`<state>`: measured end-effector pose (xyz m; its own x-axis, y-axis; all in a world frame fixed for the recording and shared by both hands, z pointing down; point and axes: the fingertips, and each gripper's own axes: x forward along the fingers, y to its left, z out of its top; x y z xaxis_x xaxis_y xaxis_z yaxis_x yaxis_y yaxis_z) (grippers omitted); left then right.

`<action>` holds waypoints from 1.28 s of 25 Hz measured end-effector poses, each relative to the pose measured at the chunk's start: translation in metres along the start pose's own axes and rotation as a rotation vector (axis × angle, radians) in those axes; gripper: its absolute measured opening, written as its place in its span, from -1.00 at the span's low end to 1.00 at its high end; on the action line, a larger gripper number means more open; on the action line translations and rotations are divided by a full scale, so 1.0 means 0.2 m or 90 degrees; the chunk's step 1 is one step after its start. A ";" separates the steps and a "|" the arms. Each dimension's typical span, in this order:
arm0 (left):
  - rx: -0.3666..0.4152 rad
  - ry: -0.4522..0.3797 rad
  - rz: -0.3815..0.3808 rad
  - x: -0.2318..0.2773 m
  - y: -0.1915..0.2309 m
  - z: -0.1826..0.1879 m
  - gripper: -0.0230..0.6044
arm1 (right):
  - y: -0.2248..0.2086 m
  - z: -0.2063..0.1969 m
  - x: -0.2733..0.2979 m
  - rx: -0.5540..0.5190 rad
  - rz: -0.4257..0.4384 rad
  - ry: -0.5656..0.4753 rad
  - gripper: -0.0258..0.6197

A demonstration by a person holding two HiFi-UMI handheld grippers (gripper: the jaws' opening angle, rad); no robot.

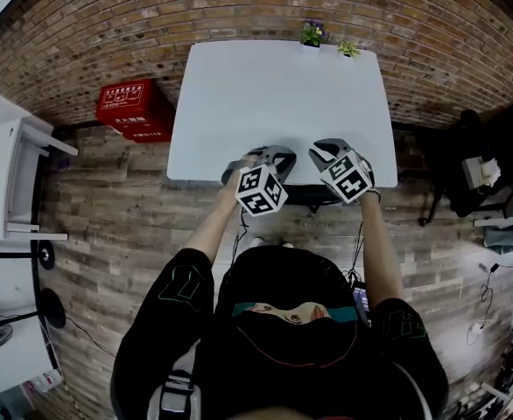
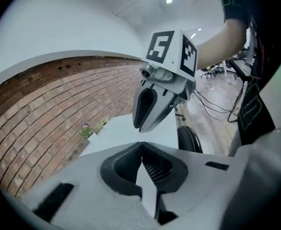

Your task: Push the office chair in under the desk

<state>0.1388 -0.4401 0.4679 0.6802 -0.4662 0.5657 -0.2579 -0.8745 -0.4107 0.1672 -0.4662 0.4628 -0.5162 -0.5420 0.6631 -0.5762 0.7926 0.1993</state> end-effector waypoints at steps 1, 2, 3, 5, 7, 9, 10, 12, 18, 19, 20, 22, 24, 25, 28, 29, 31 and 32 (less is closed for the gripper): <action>-0.010 -0.013 0.016 0.00 0.06 0.04 -0.90 | -0.05 0.05 -0.01 0.010 -0.016 -0.019 -0.71; -0.017 -0.026 0.034 0.00 0.13 0.09 -0.90 | -0.10 0.11 -0.03 0.015 -0.033 -0.037 -0.73; -0.025 -0.039 0.055 -0.01 0.19 0.13 -0.90 | -0.15 0.16 -0.05 0.018 -0.049 -0.053 -0.75; -0.050 -0.060 0.102 -0.03 0.33 0.20 -0.90 | -0.23 0.25 -0.08 0.023 -0.075 -0.082 -0.79; -0.087 -0.080 0.151 -0.07 0.46 0.27 -0.90 | -0.29 0.33 -0.12 0.034 -0.098 -0.110 -0.83; -0.122 -0.105 0.198 -0.11 0.58 0.34 -0.90 | -0.36 0.40 -0.15 0.052 -0.123 -0.137 -0.88; -0.139 -0.119 0.220 -0.13 0.64 0.37 -0.90 | -0.40 0.44 -0.16 0.064 -0.136 -0.151 -0.89; -0.167 -0.146 0.259 -0.17 0.74 0.43 -0.90 | -0.47 0.50 -0.19 0.087 -0.155 -0.184 -0.91; -0.260 -0.193 0.346 -0.27 0.99 0.52 -0.90 | -0.62 0.66 -0.29 0.184 -0.218 -0.258 -0.91; -0.273 -0.203 0.353 -0.28 1.01 0.54 -0.90 | -0.64 0.67 -0.31 0.206 -0.226 -0.268 -0.91; -0.282 -0.214 0.359 -0.30 1.03 0.55 -0.90 | -0.65 0.69 -0.33 0.223 -0.232 -0.279 -0.91; -0.291 -0.233 0.377 -0.34 1.08 0.58 -0.90 | -0.67 0.72 -0.37 0.245 -0.241 -0.301 -0.91; -0.301 -0.251 0.402 -0.39 1.13 0.59 -0.90 | -0.69 0.74 -0.42 0.258 -0.253 -0.324 -0.91; -0.307 -0.261 0.412 -0.42 1.15 0.60 -0.90 | -0.70 0.75 -0.44 0.263 -0.259 -0.336 -0.91; -0.337 -0.302 0.439 -0.52 1.21 0.60 -0.90 | -0.73 0.78 -0.53 0.269 -0.287 -0.365 -0.91; -0.352 -0.318 0.447 -0.56 1.22 0.59 -0.90 | -0.73 0.79 -0.55 0.270 -0.297 -0.373 -0.91; -0.375 -0.345 0.459 -0.62 1.24 0.57 -0.90 | -0.74 0.81 -0.60 0.268 -0.315 -0.390 -0.91; -0.378 -0.347 0.465 -0.64 1.24 0.56 -0.91 | -0.74 0.82 -0.62 0.265 -0.323 -0.401 -0.91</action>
<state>0.0648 -0.5836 0.2140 0.4036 -0.9060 -0.1280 -0.9145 -0.4039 -0.0243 0.2125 -0.5630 0.2333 -0.3190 -0.9474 0.0261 -0.9477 0.3191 0.0019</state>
